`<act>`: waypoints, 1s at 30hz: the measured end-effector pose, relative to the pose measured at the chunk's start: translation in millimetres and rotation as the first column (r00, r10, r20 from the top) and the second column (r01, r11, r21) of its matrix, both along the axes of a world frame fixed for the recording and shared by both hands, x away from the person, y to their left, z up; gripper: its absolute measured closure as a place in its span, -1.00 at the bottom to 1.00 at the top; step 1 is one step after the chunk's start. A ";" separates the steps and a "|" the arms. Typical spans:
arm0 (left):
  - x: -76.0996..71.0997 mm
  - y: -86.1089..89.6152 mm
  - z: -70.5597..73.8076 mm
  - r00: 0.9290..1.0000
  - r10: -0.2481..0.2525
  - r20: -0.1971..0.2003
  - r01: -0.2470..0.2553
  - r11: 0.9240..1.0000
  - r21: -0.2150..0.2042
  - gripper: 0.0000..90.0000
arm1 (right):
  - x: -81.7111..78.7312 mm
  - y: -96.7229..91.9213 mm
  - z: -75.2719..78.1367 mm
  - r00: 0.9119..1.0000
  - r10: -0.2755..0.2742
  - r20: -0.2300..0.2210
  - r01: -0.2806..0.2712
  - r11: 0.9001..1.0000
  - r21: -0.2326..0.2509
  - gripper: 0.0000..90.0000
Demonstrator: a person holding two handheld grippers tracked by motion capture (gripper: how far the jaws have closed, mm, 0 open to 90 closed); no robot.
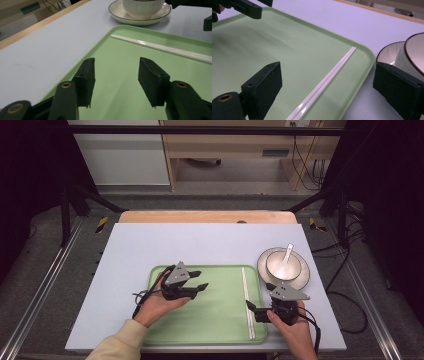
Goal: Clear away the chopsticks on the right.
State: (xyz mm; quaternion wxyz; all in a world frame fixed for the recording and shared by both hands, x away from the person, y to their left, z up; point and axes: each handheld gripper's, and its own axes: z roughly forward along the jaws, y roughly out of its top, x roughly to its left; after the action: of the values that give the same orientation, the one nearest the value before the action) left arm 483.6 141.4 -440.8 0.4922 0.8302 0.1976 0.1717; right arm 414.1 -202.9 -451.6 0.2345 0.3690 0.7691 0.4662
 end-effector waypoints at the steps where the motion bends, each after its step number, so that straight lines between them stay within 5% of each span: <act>1: -1.2 6.9 0.2 1.000 0.019 -0.002 -0.019 1.000 -0.007 -0.02 | 0.0 -0.1 0.6 1.000 0.004 0.003 -0.004 1.000 0.001 -0.81; 9: -19.5 56.3 7.6 0.993 0.113 0.047 -0.109 0.992 -0.066 -0.50 | 3.4 -0.8 2.1 0.999 0.008 0.038 -0.008 1.000 0.004 -0.82; 21: -38.1 107.9 9.1 0.966 0.243 0.086 -0.233 0.966 -0.109 -0.85 | 5.0 -5.0 6.6 0.997 -0.011 0.076 0.010 1.000 0.011 -0.86; 28: -52.1 135.8 7.3 0.941 0.321 0.108 -0.304 0.941 -0.149 -0.91 | 3.6 -7.7 7.3 0.993 -0.021 0.119 0.023 1.000 -0.011 -0.87; 30: -55.1 142.4 4.0 0.928 0.353 0.117 -0.332 0.928 -0.166 -0.94 | 2.8 -9.0 6.6 0.992 -0.041 0.121 0.042 0.999 -0.004 -0.87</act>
State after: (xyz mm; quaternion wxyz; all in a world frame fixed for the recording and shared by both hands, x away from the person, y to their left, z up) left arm 428.4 283.8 -436.8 0.5260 0.7305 0.3155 0.3003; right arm 416.9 -211.9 -445.0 0.2913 0.3552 0.7472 0.4802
